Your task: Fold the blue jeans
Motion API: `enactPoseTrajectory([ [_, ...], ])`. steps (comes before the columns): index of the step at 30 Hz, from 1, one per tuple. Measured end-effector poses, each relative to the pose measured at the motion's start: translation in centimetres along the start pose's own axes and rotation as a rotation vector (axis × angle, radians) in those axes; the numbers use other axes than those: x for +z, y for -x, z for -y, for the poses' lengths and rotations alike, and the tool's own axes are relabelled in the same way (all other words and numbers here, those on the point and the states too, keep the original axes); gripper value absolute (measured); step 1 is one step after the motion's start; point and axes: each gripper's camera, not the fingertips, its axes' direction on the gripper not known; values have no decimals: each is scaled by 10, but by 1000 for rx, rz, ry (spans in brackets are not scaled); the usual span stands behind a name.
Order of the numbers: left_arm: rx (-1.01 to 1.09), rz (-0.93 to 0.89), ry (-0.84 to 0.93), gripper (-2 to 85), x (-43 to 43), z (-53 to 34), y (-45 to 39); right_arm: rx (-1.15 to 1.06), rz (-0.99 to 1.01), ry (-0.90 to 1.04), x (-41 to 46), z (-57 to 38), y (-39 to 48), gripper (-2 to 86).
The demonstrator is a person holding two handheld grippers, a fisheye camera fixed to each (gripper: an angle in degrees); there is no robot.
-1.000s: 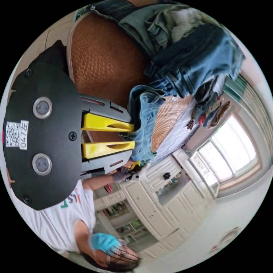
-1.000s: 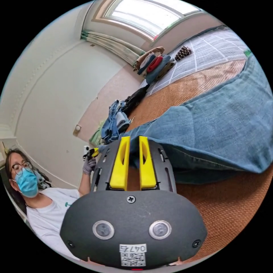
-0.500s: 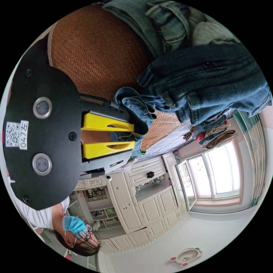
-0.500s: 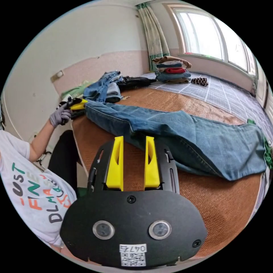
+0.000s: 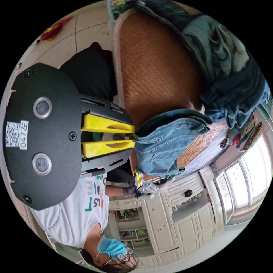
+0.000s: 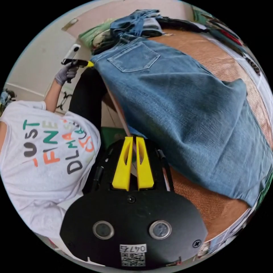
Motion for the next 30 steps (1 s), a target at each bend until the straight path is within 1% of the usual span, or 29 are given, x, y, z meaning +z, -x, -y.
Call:
enactPoseTrajectory([
  [2, -18, -13, -11, 40, 2, -21, 1, -80, 73, 92, -25, 11, 9, 5],
  [3, -26, -2, -1, 39, 6, -34, 0, -101, 78, 87, -36, 12, 11, 6],
  [5, -25, 20, 18, 34, 11, -52, -2, -165, 63, -28, -90, 21, 11, 8],
  [6, -22, 30, 21, 32, 13, -62, -5, -170, 62, -63, -104, 25, 9, 7],
  [8, -14, 38, 3, 29, 9, -77, -10, -166, 31, -222, -152, 48, 1, 6],
  [11, -8, 37, -20, 24, 1, -100, -19, -136, -15, -396, -186, 93, -7, 4],
  [12, -10, 44, -5, 23, 2, -108, -20, -142, -22, -419, -190, 104, -6, 5],
  [15, -17, 52, 60, 24, 11, -123, -11, -231, -42, -470, -195, 181, 12, 15],
  [17, -22, 38, 55, 22, 10, -131, -6, -328, -32, -449, -184, 256, 38, 26],
  [18, -15, 31, 38, 20, 7, -136, -6, -355, -20, -439, -181, 276, 47, 29],
  [20, 1, 27, 15, 17, 1, -143, -7, -463, 47, -390, -163, 354, 86, 37],
  [21, 14, 29, 5, 15, -2, -149, -8, -490, 61, -379, -158, 373, 97, 39],
  [23, 28, 33, -2, 12, -5, -158, -8, -585, 71, -325, -139, 443, 143, 47],
  [26, 35, 19, -13, 8, -9, -173, -2, -662, 17, -230, -110, 517, 190, 55],
  [30, 24, -39, -52, 4, -18, -193, 16, -706, 18, -93, -78, 578, 223, 40],
])
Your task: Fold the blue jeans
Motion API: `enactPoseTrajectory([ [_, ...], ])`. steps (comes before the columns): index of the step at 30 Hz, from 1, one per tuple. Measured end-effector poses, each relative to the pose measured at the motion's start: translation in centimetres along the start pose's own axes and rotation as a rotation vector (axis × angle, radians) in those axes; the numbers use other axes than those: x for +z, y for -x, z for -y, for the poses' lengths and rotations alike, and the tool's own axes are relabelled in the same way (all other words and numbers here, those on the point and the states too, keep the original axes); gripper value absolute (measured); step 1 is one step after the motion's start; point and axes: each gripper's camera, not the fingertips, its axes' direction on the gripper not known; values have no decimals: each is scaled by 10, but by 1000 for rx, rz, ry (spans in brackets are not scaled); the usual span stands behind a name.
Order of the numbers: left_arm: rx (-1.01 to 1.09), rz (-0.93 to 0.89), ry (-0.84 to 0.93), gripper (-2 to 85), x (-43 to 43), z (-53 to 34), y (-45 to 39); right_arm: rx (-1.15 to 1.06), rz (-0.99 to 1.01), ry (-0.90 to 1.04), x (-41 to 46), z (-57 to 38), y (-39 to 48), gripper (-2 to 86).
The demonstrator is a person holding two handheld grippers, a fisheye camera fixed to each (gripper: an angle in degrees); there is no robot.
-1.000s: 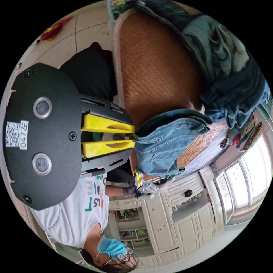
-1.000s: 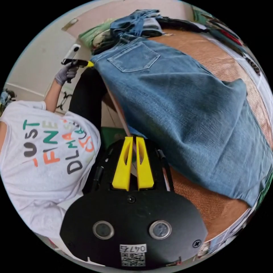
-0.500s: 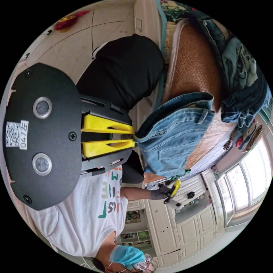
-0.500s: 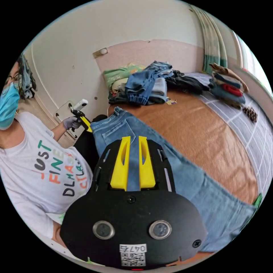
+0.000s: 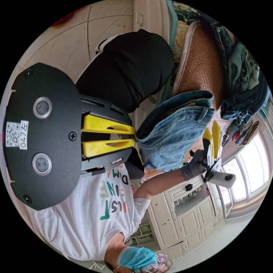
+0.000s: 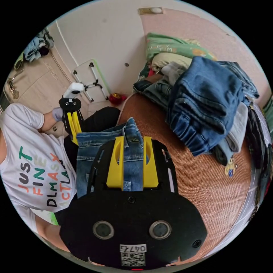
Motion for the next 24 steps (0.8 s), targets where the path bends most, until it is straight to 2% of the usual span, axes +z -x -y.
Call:
enactPoseTrajectory([
  [4, -13, -50, -16, 1, -7, -15, 18, -87, 31, 58, 6, 38, 9, 4],
  [6, -19, -52, -16, 1, -11, -22, 27, -156, 11, 31, -10, 52, 27, 3],
  [8, -8, -58, -20, 0, -17, -25, 30, -274, 10, -91, -38, 68, 51, 1],
  [10, 2, -49, -20, 0, -25, -28, 32, -268, 30, -122, -37, 83, 47, 1],
  [16, 31, -70, -8, -2, -54, -39, 39, -220, 87, 54, 51, 119, 20, 13],
  [18, 46, -74, -11, -4, -64, -44, 41, -191, 125, -8, 46, 117, 16, 36],
  [20, 56, -85, -18, -6, -72, -47, 43, -170, 60, -152, 28, 104, 21, 67],
  [22, 60, -98, -32, -8, -81, -48, 45, -163, 38, -173, 30, 98, 24, 70],
  [24, 58, -106, -69, -9, -97, -48, 48, -162, 61, -90, 48, 99, 26, 62],
])
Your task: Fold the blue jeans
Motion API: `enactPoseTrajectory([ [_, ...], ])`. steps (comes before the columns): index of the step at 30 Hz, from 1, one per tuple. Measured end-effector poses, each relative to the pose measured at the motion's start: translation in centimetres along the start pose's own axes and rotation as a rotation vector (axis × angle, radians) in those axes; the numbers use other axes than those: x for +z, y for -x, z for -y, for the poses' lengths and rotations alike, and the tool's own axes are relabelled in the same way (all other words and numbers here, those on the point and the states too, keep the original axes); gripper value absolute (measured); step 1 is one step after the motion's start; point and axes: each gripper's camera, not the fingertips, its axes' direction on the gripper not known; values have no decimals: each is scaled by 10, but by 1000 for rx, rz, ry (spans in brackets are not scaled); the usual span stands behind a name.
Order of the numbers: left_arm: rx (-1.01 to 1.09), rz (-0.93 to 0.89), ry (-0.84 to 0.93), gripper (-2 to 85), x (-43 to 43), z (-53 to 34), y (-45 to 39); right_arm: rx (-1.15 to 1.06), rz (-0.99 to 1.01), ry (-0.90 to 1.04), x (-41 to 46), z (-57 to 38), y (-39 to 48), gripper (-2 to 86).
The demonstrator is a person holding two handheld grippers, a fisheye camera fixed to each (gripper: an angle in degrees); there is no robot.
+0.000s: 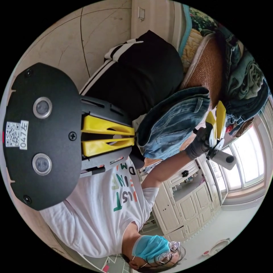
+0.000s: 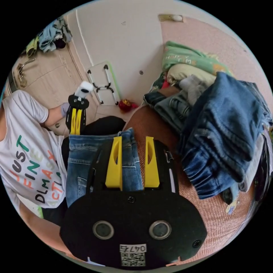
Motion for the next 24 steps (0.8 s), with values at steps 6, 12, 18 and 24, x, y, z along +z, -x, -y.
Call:
enactPoseTrajectory([
  [6, 7, 6, 20, -10, -7, 8, -5, -30, 111, 127, 25, -10, 21, 9],
  [12, 66, 127, -99, -10, -40, 38, -33, -42, -120, -3, -22, -51, 70, -1],
  [18, 51, 198, -261, -10, -126, 101, -34, 77, -337, -159, -40, -72, 53, 7],
  [24, -189, 111, -295, -6, -138, 115, 27, 271, -364, -341, -57, -167, 91, 69],
])
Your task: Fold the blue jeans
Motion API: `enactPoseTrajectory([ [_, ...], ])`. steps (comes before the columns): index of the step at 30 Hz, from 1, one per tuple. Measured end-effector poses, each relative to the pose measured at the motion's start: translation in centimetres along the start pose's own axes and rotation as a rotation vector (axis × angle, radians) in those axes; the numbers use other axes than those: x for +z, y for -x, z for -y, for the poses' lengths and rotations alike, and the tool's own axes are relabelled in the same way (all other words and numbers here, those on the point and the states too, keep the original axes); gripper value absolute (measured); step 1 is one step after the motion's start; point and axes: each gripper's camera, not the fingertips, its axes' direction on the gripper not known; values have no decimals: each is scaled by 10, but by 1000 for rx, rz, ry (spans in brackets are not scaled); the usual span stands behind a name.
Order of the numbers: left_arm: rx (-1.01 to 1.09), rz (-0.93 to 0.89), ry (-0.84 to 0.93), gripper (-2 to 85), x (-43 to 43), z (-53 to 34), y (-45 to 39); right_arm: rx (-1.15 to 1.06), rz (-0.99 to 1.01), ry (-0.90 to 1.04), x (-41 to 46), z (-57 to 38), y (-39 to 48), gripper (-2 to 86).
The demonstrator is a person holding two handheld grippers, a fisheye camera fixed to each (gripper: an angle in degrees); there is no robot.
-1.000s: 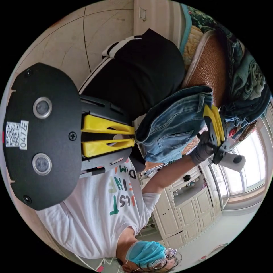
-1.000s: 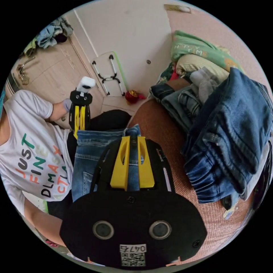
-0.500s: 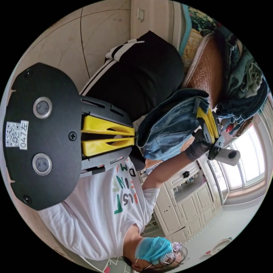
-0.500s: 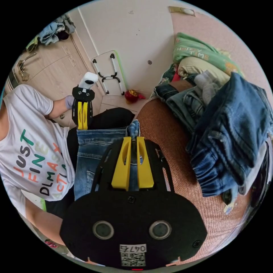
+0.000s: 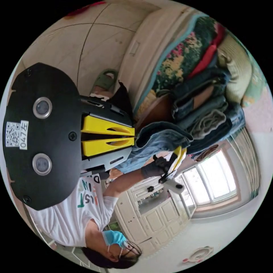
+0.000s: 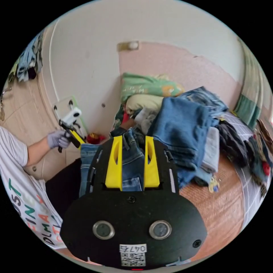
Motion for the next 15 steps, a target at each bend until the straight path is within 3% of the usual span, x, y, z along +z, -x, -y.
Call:
enactPoseTrajectory([
  [4, -59, 17, -53, 24, 7, 4, -4, 180, -94, -193, -175, -174, 5, 68],
  [8, 55, 233, -101, 53, 18, 35, -95, 569, -434, -254, -371, -429, -14, 56],
  [10, 203, 264, -29, 53, 59, 67, -165, 803, -562, -349, -461, -546, -16, 53],
  [13, 473, 171, 122, 50, 175, 128, -285, 1061, -795, -618, -575, -710, 21, 46],
  [15, 628, 73, 273, 48, 301, 172, -365, 1159, -961, -710, -609, -782, 52, 44],
])
